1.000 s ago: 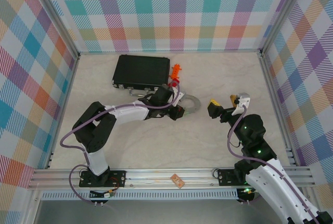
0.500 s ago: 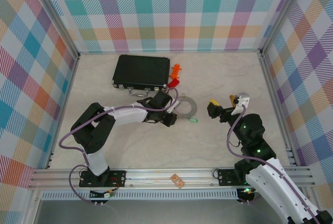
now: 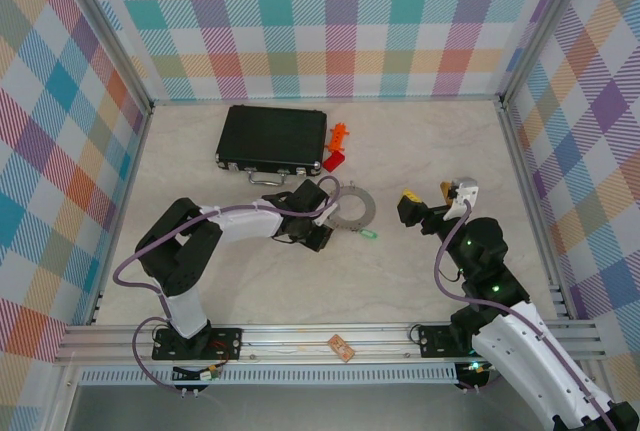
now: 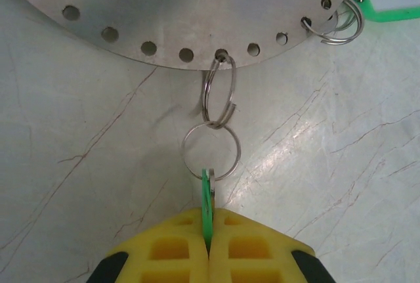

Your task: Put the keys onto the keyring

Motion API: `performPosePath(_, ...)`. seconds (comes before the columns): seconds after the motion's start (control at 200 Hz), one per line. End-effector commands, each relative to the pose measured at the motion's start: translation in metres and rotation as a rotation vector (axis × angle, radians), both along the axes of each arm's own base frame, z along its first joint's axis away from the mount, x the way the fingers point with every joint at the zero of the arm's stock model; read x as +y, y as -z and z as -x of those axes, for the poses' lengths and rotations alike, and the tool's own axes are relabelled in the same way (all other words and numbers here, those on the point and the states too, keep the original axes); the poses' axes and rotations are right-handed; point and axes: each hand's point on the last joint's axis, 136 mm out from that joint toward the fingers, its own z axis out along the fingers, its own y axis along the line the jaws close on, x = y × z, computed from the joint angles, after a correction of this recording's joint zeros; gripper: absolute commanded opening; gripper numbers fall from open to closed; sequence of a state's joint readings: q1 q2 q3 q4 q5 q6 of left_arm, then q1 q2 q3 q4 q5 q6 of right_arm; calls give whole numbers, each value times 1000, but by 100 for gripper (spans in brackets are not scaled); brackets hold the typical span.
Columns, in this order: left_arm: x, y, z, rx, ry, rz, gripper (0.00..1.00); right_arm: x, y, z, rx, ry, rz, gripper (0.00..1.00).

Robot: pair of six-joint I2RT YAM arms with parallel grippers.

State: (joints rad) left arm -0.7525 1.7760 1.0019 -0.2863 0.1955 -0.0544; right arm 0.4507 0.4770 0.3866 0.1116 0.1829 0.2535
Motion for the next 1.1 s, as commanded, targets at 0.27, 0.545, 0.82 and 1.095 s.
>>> performPosePath(0.27,17,-9,18,4,9,-39,27,0,-1,-3,-8,8,-24,99)
performPosePath(0.545,15,-77,5,-131,-79,126,52,1,1,-4,-6,3,-21,99)
performPosePath(0.82,93,-174,-46,-570,-481,161,84,2,5,-8,10,7,4,99)
performPosePath(1.095,216,-227,-56,-1063,-858,-99,100,-23,28,-32,82,186,145,99)
